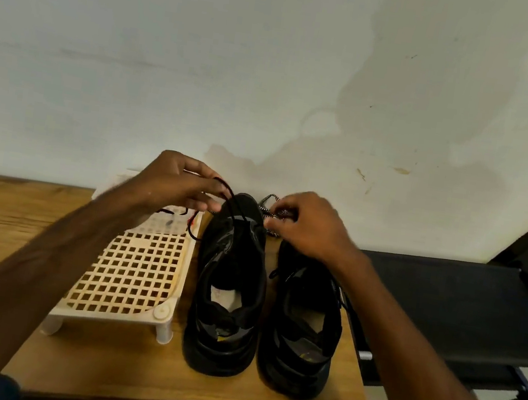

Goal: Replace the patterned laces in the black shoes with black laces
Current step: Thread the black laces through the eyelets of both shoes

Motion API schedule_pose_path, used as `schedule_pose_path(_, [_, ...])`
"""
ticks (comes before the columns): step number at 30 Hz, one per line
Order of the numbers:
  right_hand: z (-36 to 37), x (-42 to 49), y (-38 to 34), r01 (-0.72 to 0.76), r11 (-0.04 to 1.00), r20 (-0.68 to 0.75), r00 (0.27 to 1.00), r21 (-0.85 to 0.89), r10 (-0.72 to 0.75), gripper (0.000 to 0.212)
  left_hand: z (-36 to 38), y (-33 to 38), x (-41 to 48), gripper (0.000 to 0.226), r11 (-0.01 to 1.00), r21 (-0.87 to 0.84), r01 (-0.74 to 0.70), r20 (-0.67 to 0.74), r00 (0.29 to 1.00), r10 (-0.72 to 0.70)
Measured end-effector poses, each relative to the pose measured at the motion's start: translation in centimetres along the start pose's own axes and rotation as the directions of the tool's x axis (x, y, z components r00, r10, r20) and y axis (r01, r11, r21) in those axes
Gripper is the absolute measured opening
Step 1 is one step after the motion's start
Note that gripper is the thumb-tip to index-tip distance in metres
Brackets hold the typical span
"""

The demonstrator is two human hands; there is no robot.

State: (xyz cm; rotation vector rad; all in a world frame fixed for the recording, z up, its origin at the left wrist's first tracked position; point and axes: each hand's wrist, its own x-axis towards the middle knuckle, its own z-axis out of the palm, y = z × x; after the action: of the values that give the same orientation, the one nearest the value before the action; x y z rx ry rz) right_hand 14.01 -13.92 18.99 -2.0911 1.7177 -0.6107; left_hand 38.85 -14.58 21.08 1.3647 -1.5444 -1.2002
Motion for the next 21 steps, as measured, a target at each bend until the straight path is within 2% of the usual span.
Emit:
schedule_pose_path(2, [1.5,-0.2,-0.4,-0.004,0.964,0.08,0.996,-0.268,0.026,0.019,0.8,0.1,0.0,0.019,0.995,-0.057,-0.077,0.045,0.996,0.08])
schedule_pose_path(4, [1.9,-0.2,-0.7,-0.02,0.945,0.056,0.998,-0.325,0.04,0.015,1.7,-0.1,0.2,0.02,0.987,-0.07,-0.142,0.041,0.989,0.145])
schedule_pose_path(6, [1.5,-0.1,-0.8,-0.027,0.968,0.008,1.0,-0.251,0.03,0.015,2.4,-0.4,0.4,0.016,0.985,-0.016,-0.172,0.021,0.985,0.173])
schedule_pose_path(9, [-0.2,0.2,-0.5,0.006,0.999,-0.107,0.994,-0.044,-0.011,0.018,3.6,-1.2,0.6,0.017,0.966,0.167,-0.199,-0.011,0.979,0.203])
schedule_pose_path(12, [-1.8,0.0,-0.5,0.084,0.964,-0.226,0.974,0.251,-0.026,0.014,4.6,-2.1,1.0,0.023,0.918,0.338,-0.206,-0.04,0.972,0.233])
schedule_pose_path(14, [-2.6,-0.5,-0.6,0.126,0.865,-0.288,0.957,0.486,0.022,0.014,5.3,-2.6,1.2,0.027,0.908,0.371,-0.196,-0.03,0.974,0.223])
schedule_pose_path(17, [-3.9,-1.4,-0.8,0.128,0.629,-0.248,0.963,0.767,0.107,0.015,5.8,-3.3,1.4,0.042,0.884,0.431,-0.178,-0.016,0.979,0.205])
schedule_pose_path(21, [-5.1,-2.0,-1.1,0.164,0.278,-0.204,0.971,0.947,0.124,0.014,6.0,-3.6,1.5,0.05,0.865,0.484,-0.134,-0.05,0.982,0.181])
